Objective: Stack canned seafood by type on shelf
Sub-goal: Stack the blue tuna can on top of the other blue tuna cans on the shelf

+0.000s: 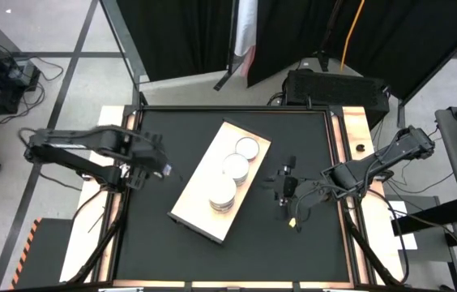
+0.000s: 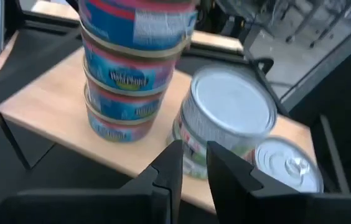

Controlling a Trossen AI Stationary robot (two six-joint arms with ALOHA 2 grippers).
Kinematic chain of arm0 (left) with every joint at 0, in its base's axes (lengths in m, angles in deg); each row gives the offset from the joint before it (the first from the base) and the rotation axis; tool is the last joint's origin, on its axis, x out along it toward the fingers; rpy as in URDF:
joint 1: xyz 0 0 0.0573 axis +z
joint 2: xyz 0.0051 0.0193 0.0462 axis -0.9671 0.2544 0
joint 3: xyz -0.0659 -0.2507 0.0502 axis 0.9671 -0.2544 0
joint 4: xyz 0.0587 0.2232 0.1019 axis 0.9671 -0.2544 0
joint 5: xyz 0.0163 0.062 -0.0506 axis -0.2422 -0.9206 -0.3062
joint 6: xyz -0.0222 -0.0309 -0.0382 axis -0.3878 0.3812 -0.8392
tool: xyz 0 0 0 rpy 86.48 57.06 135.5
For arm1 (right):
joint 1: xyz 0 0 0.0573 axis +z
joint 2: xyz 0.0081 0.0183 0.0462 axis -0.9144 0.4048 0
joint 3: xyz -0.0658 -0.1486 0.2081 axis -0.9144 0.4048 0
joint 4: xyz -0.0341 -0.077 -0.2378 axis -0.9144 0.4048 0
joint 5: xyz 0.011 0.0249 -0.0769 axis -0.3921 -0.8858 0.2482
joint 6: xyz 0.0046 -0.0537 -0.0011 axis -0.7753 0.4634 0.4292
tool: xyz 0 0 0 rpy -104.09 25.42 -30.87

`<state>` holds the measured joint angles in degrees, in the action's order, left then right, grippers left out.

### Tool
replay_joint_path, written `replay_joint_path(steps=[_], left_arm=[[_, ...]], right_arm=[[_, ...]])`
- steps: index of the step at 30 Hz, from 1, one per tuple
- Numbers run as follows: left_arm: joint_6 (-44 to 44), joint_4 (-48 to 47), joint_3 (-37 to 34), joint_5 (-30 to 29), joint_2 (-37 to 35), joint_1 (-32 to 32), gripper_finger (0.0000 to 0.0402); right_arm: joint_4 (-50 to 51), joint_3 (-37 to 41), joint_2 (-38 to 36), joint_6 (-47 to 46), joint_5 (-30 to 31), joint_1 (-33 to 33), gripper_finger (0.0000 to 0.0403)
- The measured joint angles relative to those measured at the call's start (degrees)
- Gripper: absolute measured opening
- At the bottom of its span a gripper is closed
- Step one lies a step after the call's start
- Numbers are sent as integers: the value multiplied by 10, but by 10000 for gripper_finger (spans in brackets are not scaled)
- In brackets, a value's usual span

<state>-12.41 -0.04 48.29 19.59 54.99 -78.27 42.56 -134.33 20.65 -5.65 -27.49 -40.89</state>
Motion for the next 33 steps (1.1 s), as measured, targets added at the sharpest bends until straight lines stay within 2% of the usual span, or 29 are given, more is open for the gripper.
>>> replay_joint_path(steps=[5,10,14,19,23,26,29,33], left_arm=[[-45,-6,93,-11,-38,0,202],[-102,24,180,-3,-65,0,202],[-135,97,245,26,-74,0,202],[-175,194,299,72,-72,0,202],[-211,287,305,100,-71,0,202],[-271,335,305,101,-64,0,202],[-303,358,305,101,-52,0,202],[-360,362,305,113,-33,0,202]], right_arm=[[-26,-2,0,99,2,3,66],[-25,-29,0,230,33,21,66],[-40,-66,3,379,51,45,67],[-98,-117,36,619,78,54,83],[-150,-166,90,824,91,43,112],[-203,-204,143,966,113,32,140],[-264,-235,192,1118,135,25,173],[-345,-272,248,1308,136,24,229]])
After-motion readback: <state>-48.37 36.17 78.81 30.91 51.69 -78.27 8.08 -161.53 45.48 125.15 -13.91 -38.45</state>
